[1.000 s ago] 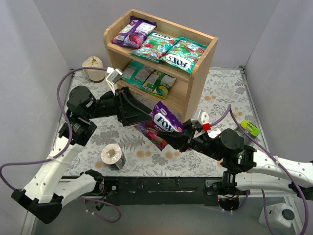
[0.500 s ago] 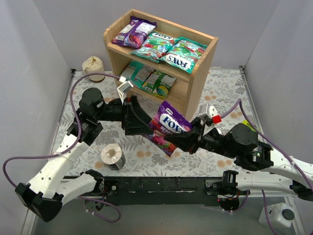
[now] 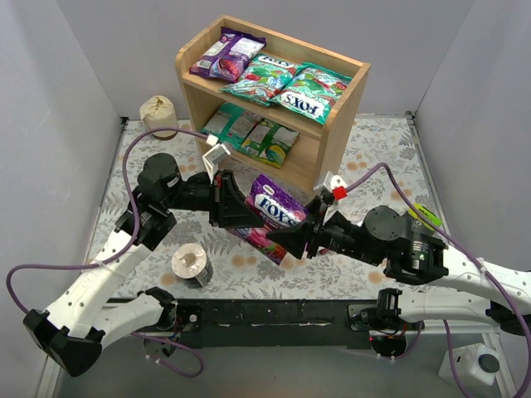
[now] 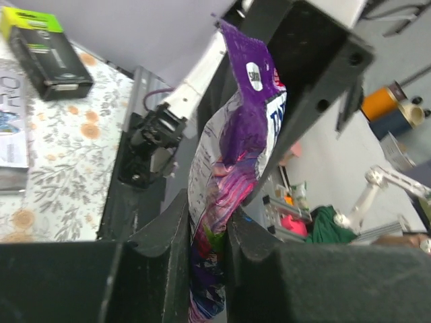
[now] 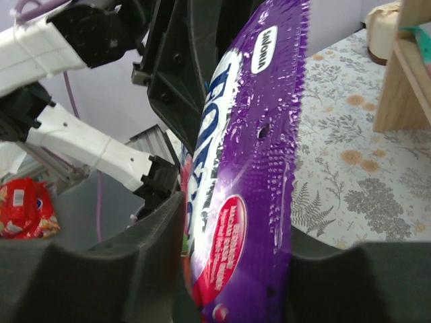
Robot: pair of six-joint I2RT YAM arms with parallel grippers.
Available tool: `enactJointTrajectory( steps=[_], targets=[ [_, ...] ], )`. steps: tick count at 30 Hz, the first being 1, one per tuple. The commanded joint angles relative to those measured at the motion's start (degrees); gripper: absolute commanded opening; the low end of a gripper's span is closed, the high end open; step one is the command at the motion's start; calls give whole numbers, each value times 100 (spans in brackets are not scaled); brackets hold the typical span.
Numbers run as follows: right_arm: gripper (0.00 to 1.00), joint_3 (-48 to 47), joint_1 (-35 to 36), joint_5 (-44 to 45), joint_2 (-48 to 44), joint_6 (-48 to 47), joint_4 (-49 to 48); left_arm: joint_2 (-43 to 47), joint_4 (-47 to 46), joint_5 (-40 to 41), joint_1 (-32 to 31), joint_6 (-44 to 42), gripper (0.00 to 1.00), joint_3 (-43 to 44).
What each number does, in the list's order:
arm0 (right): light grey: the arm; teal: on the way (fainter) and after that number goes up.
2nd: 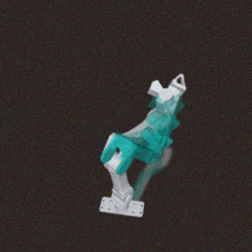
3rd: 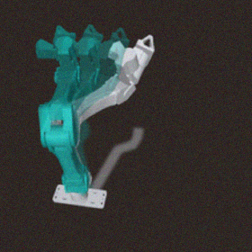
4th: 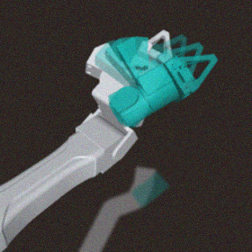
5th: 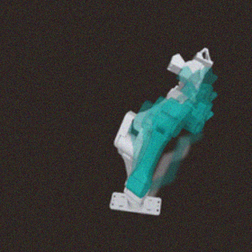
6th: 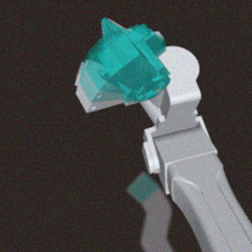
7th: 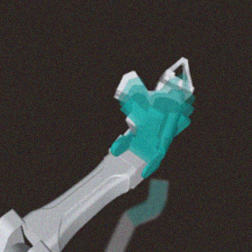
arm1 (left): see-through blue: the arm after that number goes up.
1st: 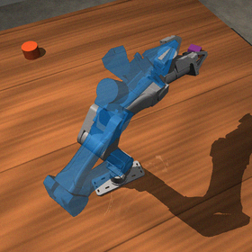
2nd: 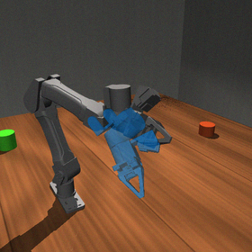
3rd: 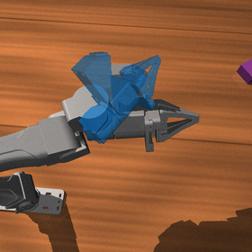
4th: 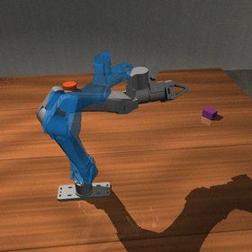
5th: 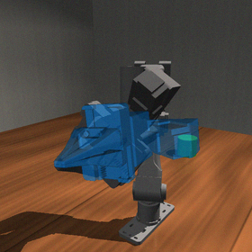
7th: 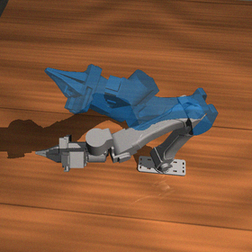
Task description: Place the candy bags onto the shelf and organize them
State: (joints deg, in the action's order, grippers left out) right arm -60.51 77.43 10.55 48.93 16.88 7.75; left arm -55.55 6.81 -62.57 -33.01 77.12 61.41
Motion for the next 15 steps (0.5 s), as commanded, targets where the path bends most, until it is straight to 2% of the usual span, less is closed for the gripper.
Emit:
enactJointTrajectory(
  steps=[1,2,4,6,11,15],
  targets=[
    [57,12,35,702,-453,254,-152,-8,785,1112,6,-416,0,257],
    [61,39,27,1060,-515,384,-38,-52,1118,1698,6,-452,0,440],
    [68,66,27,1413,-673,491,384,-245,1436,2281,6,-505,0,643],
    [70,40,27,1914,-805,701,813,-455,1779,3020,6,-514,0,854],
    [72,-153,27,2627,-929,816,1272,-878,1815,3855,6,-374,0,1110],
    [72,-356,27,2611,-894,738,1388,-1238,1710,4217,14,-347,0,1268]
  ],
)
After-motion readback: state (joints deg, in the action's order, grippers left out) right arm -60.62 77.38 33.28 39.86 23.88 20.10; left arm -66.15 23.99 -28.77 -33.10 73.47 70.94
